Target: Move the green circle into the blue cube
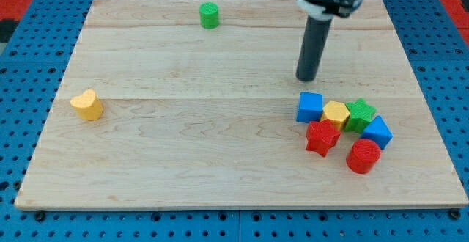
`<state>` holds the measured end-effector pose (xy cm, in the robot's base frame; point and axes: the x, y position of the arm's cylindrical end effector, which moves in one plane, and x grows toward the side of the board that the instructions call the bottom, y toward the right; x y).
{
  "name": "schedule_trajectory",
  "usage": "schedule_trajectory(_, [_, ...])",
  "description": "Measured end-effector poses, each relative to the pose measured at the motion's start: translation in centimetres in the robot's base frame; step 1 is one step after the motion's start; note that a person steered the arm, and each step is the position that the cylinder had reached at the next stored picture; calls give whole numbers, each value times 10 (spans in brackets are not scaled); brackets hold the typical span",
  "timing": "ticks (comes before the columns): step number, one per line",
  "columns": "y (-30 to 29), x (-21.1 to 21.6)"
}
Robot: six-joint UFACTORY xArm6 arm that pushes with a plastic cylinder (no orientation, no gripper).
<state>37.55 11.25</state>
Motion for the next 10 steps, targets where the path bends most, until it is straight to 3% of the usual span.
schedule_trajectory(2, [-27, -145])
schedule_trajectory(3, [-81, -171])
schedule_trajectory(5, [-174, -172])
schedule_trajectory(8, [-118, -92])
schedule_trajectory(10, [-164, -97])
